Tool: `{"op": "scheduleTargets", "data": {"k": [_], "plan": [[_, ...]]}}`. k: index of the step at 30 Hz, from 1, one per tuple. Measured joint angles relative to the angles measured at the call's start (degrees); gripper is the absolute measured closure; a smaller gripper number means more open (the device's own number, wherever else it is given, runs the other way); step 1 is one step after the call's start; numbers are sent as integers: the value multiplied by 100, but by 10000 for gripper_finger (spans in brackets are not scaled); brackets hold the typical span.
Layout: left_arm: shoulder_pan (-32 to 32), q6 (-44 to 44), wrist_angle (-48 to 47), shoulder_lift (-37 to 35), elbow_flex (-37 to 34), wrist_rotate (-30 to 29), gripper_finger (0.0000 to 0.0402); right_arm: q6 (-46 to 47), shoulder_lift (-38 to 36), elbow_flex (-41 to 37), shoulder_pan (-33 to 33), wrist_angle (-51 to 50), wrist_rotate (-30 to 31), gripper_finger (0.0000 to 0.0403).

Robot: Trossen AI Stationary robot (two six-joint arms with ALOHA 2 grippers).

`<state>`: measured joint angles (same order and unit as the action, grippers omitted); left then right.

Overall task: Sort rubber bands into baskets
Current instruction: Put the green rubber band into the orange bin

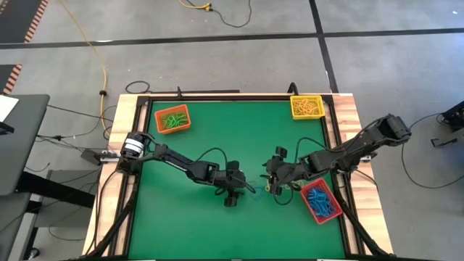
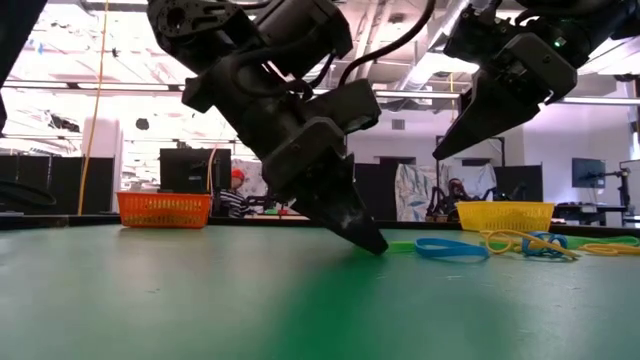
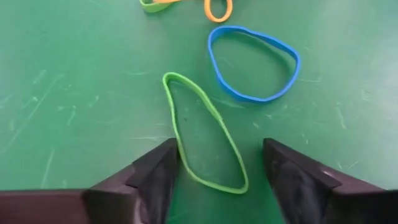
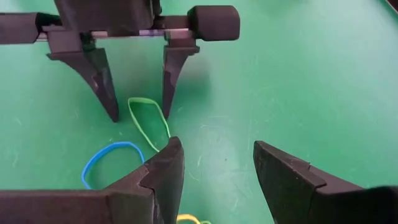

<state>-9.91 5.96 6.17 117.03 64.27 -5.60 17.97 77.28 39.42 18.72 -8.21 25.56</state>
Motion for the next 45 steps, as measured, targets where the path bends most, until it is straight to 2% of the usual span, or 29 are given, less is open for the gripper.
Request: {"op": "scheduleTargets", "data": {"k": [3,8,9,18,26,32,35,45], "plan": [[2,-80,-12,0,0,-69,226,-25,0,0,-7,11,4,184],[4,-395,-88,2,2,-72,370,-45,0,0,-11,17,7,184],[4,-446,-95,2,1,-75,384,-46,0,0,-11,17,9,184],[84,-705,-451,-173,-9,-189,401,-46,0,0,-11,13,28,184],[225,-1008,-1731,-987,-22,-1311,401,-48,-2,0,-11,11,29,184],[350,-1026,-2532,-1500,-31,-1660,401,-48,-2,0,-11,5,28,184],[394,-1000,-2834,-1636,-20,-1804,401,-48,-2,0,-11,-9,28,184],[846,-757,-4514,-1948,-24,-3009,401,-48,-2,0,-9,-6,28,184]]}}
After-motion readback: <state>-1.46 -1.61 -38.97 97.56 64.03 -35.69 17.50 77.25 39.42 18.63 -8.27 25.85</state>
